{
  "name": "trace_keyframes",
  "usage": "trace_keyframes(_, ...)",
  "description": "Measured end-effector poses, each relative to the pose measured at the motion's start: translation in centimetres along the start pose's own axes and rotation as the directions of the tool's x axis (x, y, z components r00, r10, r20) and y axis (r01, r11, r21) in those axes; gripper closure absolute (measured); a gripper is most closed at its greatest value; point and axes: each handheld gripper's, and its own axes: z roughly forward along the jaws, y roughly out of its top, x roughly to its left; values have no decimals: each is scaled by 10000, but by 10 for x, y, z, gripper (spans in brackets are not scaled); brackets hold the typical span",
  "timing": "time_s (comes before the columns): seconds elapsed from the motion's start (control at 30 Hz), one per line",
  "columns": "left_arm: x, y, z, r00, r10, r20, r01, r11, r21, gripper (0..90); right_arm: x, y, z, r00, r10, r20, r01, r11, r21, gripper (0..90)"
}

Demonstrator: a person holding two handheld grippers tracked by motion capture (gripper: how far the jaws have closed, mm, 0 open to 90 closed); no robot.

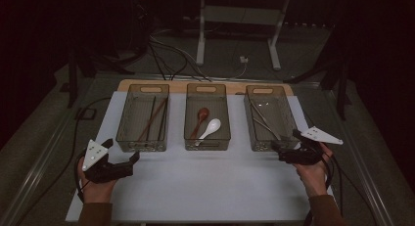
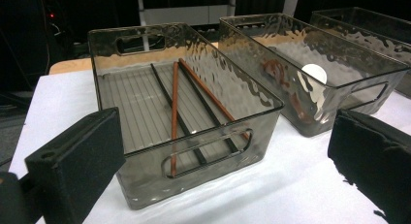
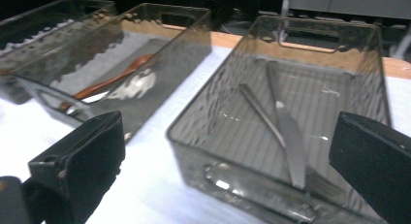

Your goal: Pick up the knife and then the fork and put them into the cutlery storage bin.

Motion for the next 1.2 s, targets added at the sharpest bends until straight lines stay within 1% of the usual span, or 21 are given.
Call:
trace_keyframes(0.13, -1, 1, 0, 10000, 30, 10, -30, 10000, -63, 7, 6, -9, -5, 9999, -8, -171, 3, 9995, -318, 0)
trace_keyframes(0.3, 0, 1, -1, 10000, 67, 16, -66, 9998, -162, 7, 13, -21, -8, 9995, -188, -241, 176, 9987, -482, 0)
trace_keyframes(0.33, 0, 1, -2, 10000, 54, 9, -54, 9998, -196, 7, 13, -23, -9, 9995, -167, -279, 152, 9984, -542, 0)
trace_keyframes(0.6, 0, 2, -4, 10000, 89, 39, -88, 9992, -393, 7, 15, -41, -15, 9988, -178, -464, 150, 9981, -591, 0)
trace_keyframes(0.67, 0, 2, -4, 9999, 100, 13, -99, 9990, -425, 7, 14, -44, -17, 9988, -98, -482, 68, 9980, -628, 0)
trace_keyframes(0.83, 0, 2, -4, 9999, 126, -17, -126, 9991, -416, 7, 14, -48, -21, 9987, -92, -494, 51, 9966, -823, 0)
trace_keyframes(0.9, 0, 2, -4, 10000, 80, -12, -80, 9988, -482, 7, 15, -50, -23, 9989, -61, -475, 19, 9961, -888, 0)
trace_keyframes(1.03, 1, 1, -5, 10000, 51, -47, -53, 9985, -538, 7, 16, -50, -26, 9989, -157, -434, 111, 9946, -1028, 0)
trace_keyframes(1.2, 2, 0, -5, 10000, -25, -61, 22, 9986, -525, 7, 19, -53, -23, 9987, -261, -435, 223, 9961, -852, 0)
